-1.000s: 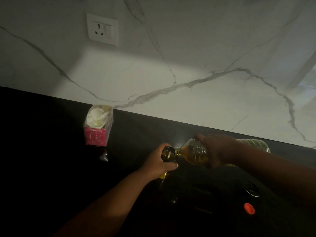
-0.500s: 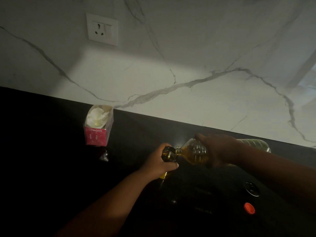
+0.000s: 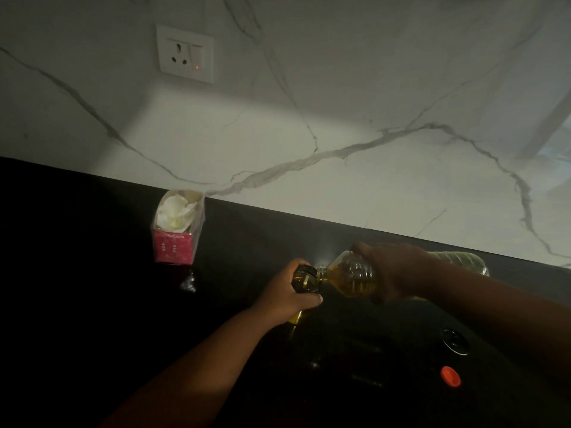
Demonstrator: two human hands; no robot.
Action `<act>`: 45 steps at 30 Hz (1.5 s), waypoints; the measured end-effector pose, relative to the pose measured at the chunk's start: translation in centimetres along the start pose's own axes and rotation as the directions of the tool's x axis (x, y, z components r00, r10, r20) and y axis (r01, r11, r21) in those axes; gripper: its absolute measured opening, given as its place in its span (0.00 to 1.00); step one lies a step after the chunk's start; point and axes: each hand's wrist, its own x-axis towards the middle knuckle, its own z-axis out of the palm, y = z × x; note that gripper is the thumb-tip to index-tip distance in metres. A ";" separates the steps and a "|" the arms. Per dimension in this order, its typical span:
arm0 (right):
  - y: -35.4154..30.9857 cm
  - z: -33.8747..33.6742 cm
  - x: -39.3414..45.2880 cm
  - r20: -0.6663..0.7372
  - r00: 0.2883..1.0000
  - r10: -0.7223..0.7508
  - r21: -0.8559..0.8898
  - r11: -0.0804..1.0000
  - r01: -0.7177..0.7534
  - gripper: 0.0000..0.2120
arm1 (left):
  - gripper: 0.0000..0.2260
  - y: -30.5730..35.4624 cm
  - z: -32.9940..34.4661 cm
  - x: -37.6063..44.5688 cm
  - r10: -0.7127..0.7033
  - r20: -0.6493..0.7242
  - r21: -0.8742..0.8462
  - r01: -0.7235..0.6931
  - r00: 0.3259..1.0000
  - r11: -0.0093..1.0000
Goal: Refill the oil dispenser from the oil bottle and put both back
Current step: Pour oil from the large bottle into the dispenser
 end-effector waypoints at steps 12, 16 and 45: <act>0.1 0.3 0.1 -0.004 1.000 -0.016 0.027 0.999 0.016 0.46 | 0.25 0.0 0.0 0.0 0.000 -0.010 -0.010 0.000 1.000 1.000; 0.2 0.2 0.1 -0.005 1.000 -0.020 0.013 1.000 0.020 0.46 | 0.26 -0.1 0.0 -0.1 -0.002 -0.009 -0.005 0.002 1.000 1.000; 0.1 0.1 0.1 0.008 1.000 -0.002 0.020 1.000 0.002 0.45 | 0.25 0.2 -0.1 -0.2 -0.002 -0.006 0.001 0.002 1.000 1.000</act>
